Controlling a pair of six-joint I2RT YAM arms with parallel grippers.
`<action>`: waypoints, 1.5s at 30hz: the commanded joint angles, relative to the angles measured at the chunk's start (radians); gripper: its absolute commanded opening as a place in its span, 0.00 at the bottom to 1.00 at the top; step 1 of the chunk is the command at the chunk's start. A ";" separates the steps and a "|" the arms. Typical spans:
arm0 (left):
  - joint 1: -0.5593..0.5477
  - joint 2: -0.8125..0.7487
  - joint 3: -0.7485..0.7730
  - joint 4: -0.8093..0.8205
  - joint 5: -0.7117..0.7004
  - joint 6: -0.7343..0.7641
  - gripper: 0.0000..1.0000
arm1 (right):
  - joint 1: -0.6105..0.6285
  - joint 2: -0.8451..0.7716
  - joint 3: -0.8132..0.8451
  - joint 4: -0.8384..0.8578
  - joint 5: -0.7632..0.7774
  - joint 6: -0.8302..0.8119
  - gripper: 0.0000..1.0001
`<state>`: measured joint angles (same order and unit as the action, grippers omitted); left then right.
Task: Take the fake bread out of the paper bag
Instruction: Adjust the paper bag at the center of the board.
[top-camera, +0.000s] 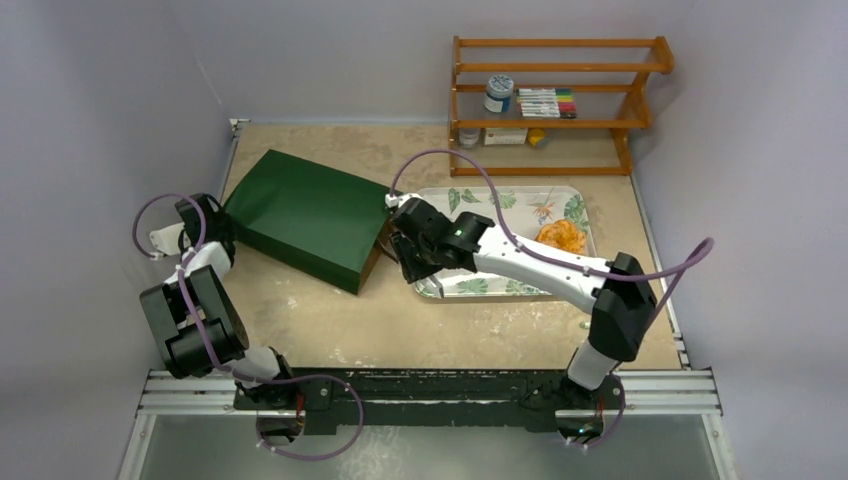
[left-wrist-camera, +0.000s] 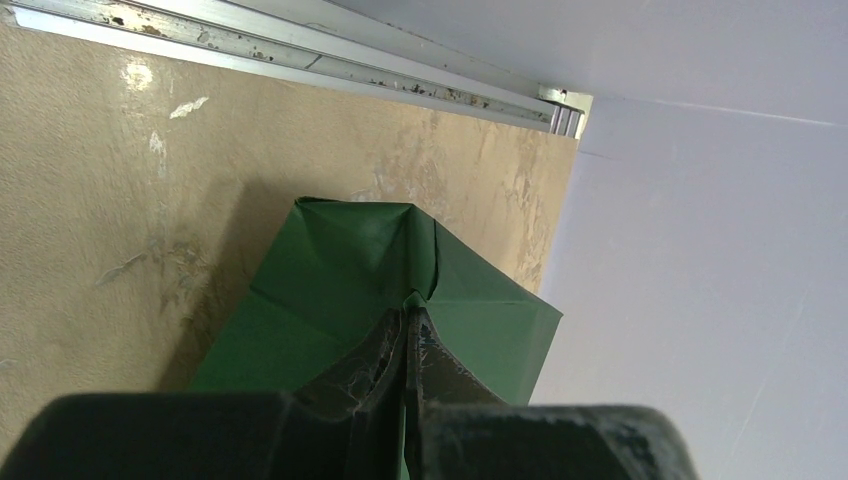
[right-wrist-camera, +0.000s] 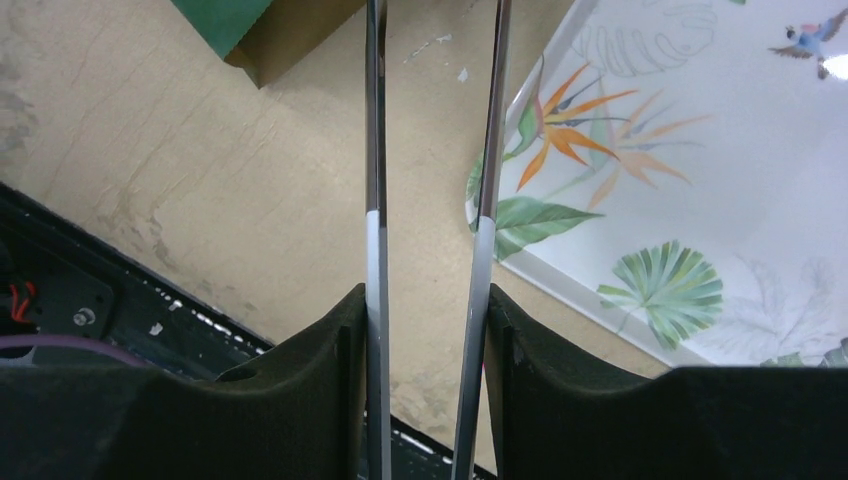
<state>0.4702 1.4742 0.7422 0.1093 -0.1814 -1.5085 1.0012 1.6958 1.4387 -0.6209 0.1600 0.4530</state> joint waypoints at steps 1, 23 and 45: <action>0.010 -0.007 0.043 0.034 -0.004 -0.007 0.00 | 0.008 -0.090 -0.036 0.055 -0.029 0.037 0.43; 0.010 -0.002 0.040 0.032 -0.003 0.004 0.00 | 0.044 -0.084 -0.102 0.082 -0.019 0.045 0.44; 0.010 -0.002 0.021 0.041 -0.001 0.009 0.00 | -0.042 -0.119 -0.103 0.051 0.039 0.048 0.45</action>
<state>0.4706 1.4750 0.7444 0.1097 -0.1791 -1.5074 0.9894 1.6268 1.3067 -0.5900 0.1730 0.5117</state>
